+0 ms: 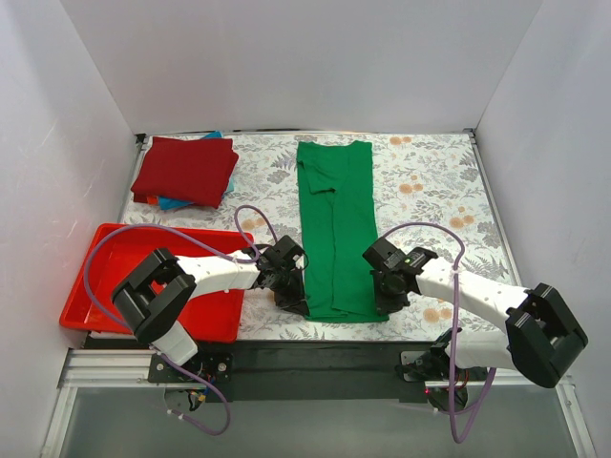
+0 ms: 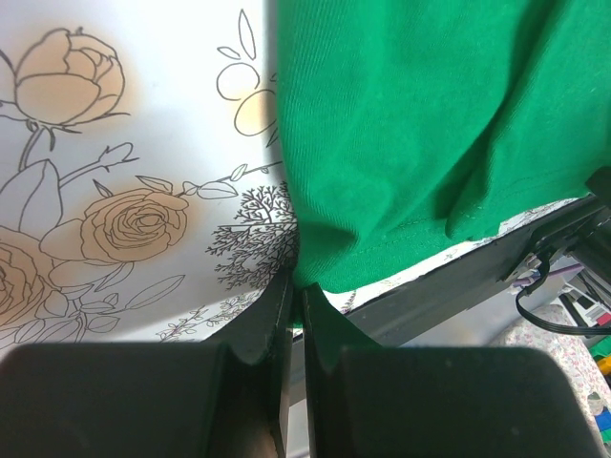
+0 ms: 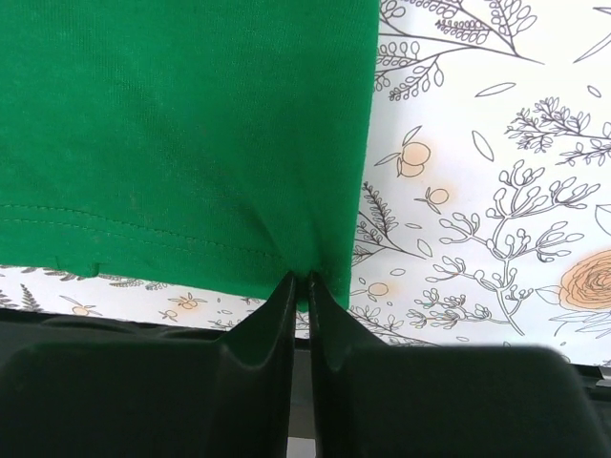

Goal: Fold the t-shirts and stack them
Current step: Fold the tshirt

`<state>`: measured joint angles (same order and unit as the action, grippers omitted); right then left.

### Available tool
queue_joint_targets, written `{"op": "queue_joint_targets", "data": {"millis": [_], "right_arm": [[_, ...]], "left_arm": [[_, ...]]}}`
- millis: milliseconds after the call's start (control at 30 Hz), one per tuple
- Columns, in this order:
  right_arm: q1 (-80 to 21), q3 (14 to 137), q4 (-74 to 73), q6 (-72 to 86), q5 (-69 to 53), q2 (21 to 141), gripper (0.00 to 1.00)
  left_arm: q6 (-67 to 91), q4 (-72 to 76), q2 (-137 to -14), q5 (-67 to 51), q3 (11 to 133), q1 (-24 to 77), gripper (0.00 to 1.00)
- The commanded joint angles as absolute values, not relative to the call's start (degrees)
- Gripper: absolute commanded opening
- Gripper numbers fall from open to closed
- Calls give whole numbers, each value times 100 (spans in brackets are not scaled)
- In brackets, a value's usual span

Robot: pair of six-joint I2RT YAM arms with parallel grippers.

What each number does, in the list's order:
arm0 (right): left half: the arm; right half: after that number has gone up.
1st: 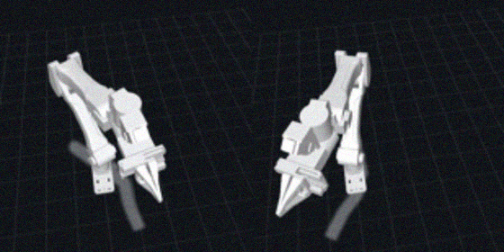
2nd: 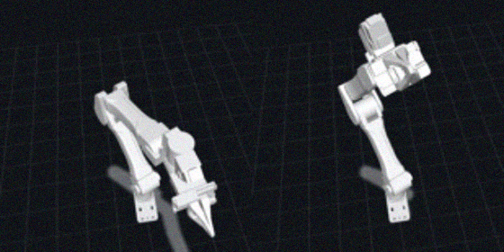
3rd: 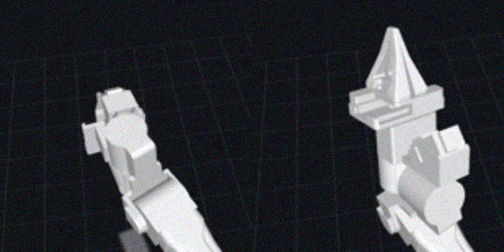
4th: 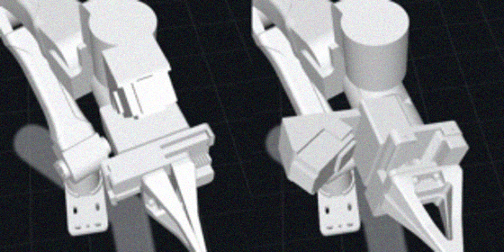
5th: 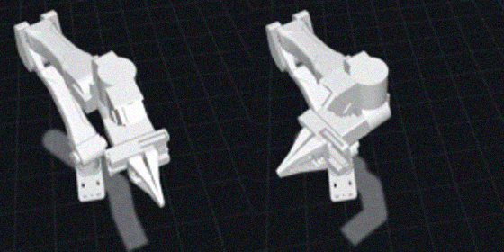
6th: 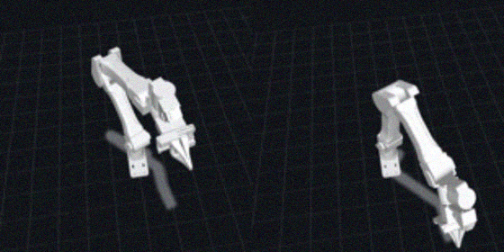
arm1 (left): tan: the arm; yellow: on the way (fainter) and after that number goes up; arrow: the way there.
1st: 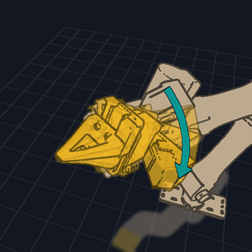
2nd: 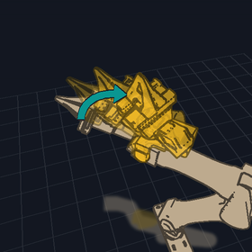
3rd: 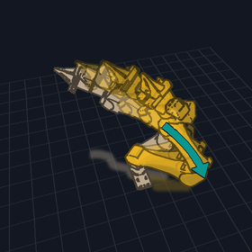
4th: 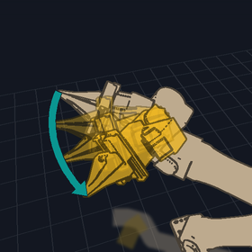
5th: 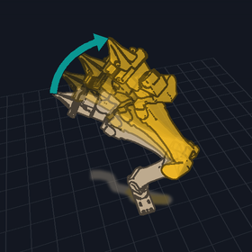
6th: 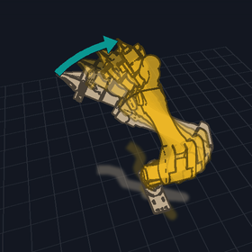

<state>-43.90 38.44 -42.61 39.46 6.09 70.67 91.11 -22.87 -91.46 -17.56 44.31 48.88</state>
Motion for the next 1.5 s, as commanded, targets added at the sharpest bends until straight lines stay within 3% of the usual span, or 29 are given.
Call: {"op": "queue_joint_targets", "data": {"millis": [0, 333, 533, 1467], "right_arm": [[-4395, 3788, -4579, 3973, 773, 7128, 13], [-4368, 3797, -4544, 3990, 695, 7005, 15], [-4280, 3674, -4544, 3955, 694, 7058, 1], [-3560, 3304, -4773, 3903, 536, 6231, 1]], "left_arm": [[9009, -2777, -9202, -1353, 4324, 4922, 0], [9026, -2751, -9211, -1362, 4280, 4922, 0], [8991, -2769, -9255, -1389, 4324, 4922, 0], [9062, -2909, -9132, -1336, 4184, 4913, 0]]}}
